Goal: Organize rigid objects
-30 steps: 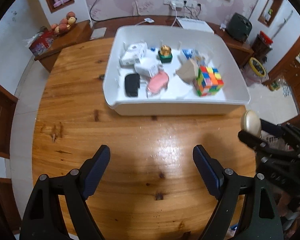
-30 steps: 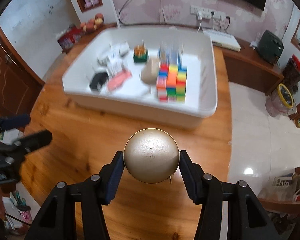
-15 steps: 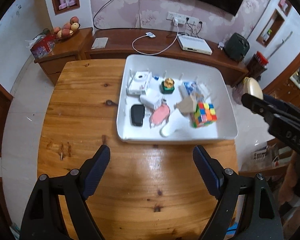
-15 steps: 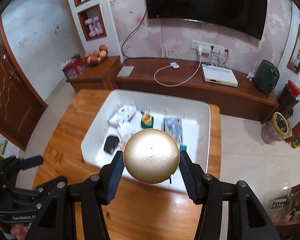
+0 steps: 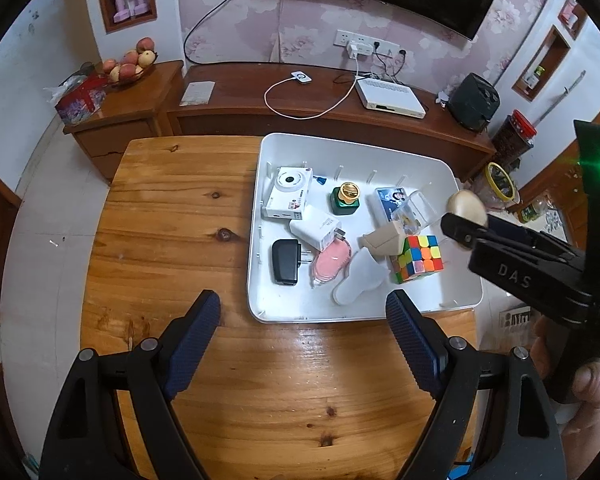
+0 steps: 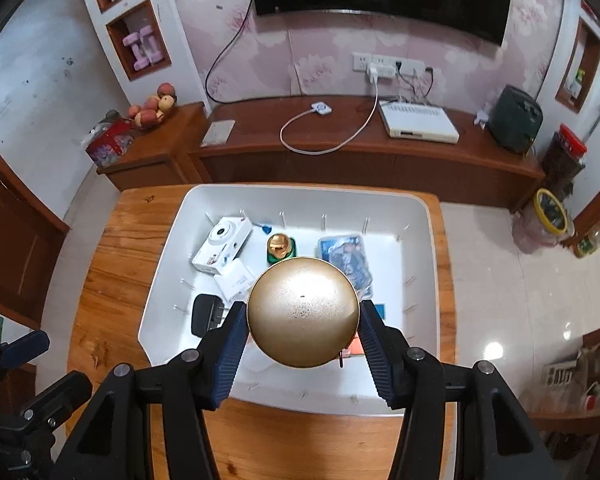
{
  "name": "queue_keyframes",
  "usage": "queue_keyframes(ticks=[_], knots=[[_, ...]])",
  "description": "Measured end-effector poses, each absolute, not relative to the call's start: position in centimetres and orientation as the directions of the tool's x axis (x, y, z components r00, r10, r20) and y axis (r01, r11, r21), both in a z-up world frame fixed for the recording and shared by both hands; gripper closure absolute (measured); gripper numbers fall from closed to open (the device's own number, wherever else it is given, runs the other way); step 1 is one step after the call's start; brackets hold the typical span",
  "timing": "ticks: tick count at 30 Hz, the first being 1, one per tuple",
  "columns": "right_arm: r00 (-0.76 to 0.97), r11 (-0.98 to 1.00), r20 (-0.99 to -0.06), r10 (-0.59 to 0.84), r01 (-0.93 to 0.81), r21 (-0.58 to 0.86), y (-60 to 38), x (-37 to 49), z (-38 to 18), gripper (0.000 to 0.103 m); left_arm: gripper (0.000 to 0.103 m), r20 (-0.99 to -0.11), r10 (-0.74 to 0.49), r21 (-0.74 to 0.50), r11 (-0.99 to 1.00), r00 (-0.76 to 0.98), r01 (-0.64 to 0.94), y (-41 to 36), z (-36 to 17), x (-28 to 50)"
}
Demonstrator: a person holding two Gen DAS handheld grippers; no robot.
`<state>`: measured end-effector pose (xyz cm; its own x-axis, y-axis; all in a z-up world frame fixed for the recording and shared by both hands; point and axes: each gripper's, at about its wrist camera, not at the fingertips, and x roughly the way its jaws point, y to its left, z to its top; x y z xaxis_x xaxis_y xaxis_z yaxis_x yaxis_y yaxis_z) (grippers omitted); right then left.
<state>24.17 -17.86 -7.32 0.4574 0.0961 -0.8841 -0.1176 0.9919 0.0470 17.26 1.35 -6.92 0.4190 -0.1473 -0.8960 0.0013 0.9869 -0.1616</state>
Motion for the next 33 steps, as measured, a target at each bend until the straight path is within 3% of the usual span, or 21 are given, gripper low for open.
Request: queue_keyframes(ticks=[5, 33], knots=[[0.474, 0.993, -0.876, 0.091, -0.106, 0.046, -17.3, 23.6, -7.1, 0.038, 0.016, -0.895, -0.171, -0.179, 0.984, 0.412, 0.019, 1.7, -6.9, 17.5], [0.567, 0.997, -0.821, 0.073, -0.023, 0.072, -17.0, 15.5, -3.0, 0.037, 0.016, -0.868, -0.164, -0.146, 0.986, 0.469, 0.076, 1.8, -3.6, 13.2]])
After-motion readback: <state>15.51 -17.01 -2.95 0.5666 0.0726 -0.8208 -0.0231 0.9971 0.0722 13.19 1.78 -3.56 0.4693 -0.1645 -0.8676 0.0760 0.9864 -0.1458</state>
